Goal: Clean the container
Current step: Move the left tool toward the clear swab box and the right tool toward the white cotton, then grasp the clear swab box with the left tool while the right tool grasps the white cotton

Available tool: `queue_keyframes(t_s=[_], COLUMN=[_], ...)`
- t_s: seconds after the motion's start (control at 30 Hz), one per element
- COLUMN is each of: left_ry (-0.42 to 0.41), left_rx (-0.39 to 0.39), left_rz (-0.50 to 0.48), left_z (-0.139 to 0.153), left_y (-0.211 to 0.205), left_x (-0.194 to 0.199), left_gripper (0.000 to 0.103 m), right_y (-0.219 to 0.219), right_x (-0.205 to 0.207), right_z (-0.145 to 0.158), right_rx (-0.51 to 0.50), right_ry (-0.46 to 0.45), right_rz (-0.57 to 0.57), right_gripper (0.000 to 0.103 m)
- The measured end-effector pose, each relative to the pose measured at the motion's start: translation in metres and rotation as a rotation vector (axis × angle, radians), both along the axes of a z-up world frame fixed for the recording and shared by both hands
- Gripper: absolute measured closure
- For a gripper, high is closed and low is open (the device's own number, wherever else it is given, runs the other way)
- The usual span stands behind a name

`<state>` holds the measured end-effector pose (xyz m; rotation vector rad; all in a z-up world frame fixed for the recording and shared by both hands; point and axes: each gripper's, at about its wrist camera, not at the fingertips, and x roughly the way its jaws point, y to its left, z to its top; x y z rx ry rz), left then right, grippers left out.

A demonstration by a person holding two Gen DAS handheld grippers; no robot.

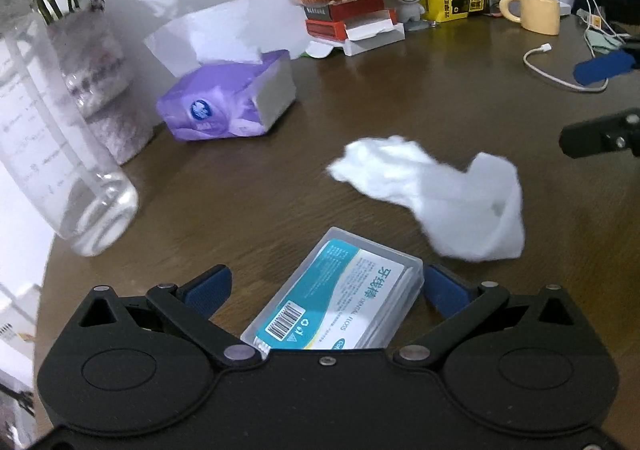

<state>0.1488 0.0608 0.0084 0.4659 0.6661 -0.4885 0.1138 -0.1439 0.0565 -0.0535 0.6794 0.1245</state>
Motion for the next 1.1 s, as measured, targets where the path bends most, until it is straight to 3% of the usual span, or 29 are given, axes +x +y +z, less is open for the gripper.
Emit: queue_keyframes(t_s=[0.13,0.3,0.47,0.63,0.77,0.83,0.87,0.9,1.1], left_ry=[0.011,-0.021,-0.003,-0.033,0.009,0.025,0.041,0.055,0.001], left_rx=[-0.032,-0.006,-0.02,-0.01,-0.049,-0.08,-0.112,-0.138,-0.13], left_rz=[0.012,0.097,-0.003,0.131,0.187,0.207,0.22,0.247,0.326], left_z=[-0.001,0.001,0.001,0.004,0.001,0.003,0.004,0.006,0.007], left_y=[0.007,0.018,0.017,0.024,0.03,0.035,0.038,0.041,0.041], left_x=[0.006,0.015,0.007,0.011,0.015,0.014,0.014,0.014,0.002], left_gripper=[0.0,0.0,0.0,0.0,0.0,0.013,0.036,0.046,0.047], right_y=[0.008,0.016,0.015,0.019,0.024,0.026,0.026,0.027,0.028], right_x=[0.014,0.029,0.034,0.037,0.041,0.042,0.042,0.043,0.046], right_z=[-0.005,-0.011,-0.017,-0.02,-0.02,-0.02,-0.021,-0.021,-0.02], right_rx=[-0.001,-0.01,-0.006,0.001,0.009,0.008,0.008,0.007,0.013], right_ry=[0.023,0.042,0.056,0.059,0.053,0.053,0.053,0.054,0.048], right_rz=[0.032,0.058,0.053,0.063,0.074,0.079,0.082,0.084,0.087], right_gripper=[0.0,0.0,0.0,0.0,0.001,0.001,0.002,0.002,0.004])
